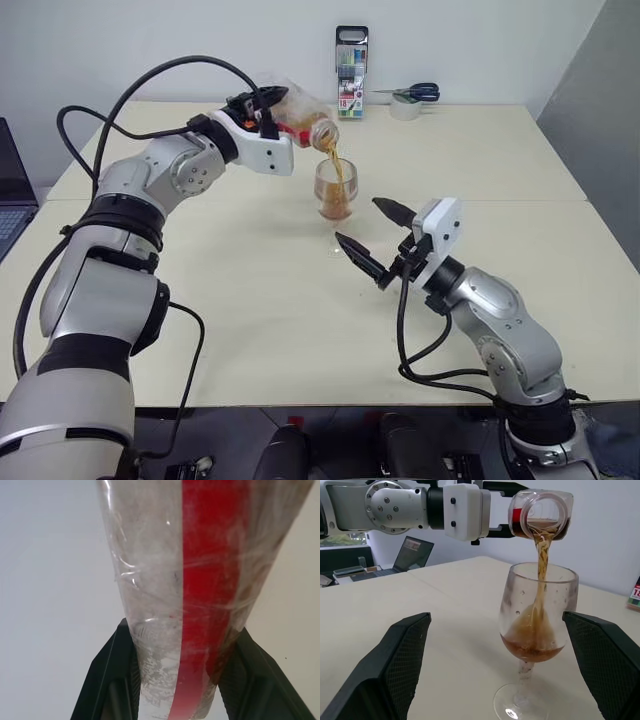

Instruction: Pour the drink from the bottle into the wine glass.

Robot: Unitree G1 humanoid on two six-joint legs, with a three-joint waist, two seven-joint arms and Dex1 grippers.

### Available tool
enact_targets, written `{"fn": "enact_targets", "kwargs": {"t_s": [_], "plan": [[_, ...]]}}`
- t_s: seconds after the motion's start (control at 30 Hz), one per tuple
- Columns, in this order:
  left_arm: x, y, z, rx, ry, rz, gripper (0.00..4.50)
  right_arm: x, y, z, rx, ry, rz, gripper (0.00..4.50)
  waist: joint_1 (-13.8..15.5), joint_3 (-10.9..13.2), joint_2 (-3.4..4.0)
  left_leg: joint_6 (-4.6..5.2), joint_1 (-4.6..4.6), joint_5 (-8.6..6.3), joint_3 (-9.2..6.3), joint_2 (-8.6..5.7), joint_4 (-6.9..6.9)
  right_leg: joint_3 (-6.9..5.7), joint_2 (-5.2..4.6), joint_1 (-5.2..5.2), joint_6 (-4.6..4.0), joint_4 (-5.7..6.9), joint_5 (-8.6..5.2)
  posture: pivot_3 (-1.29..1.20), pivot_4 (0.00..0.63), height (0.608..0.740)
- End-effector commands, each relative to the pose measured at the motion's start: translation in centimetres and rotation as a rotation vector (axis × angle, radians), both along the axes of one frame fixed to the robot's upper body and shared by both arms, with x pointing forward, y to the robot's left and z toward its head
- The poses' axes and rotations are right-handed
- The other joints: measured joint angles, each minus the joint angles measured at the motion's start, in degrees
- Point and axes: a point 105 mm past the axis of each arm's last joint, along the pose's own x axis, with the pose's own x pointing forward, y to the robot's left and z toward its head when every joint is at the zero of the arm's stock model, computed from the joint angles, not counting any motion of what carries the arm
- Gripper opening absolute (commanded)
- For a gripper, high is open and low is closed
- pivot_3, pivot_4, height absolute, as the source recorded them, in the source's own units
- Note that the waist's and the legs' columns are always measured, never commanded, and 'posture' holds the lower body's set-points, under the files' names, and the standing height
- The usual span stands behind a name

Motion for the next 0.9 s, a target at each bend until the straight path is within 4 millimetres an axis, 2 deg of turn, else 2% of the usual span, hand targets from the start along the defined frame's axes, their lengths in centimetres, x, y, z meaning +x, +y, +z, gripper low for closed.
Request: {"fn": "enact_targets", "kwargs": {"t_s": [0.03,0.9], "plan": [[-0.53,-0.08,2.99,-0.013,-0.089,-0.014,1.65,-0.54,0.12,1.08,0.020,-0.057,0.000,4.50,0.0,0.0,0.00,0.00,0.00,0.00,0.00,0.00,0.00,0.00,0.00,0.00,0.00,0.00,0.00,0.00,0.150,0.740],[-0.43,-0.23,3.45,-0.006,-0.105,-0.011,1.65,-0.37,0.62,0.87,0.027,-0.045,-0.009,4.50,0.0,0.0,0.00,-0.01,0.00,0.01,0.00,-0.01,0.01,0.00,0.00,0.00,0.00,0.02,0.00,0.00,0.150,0.740]]}}
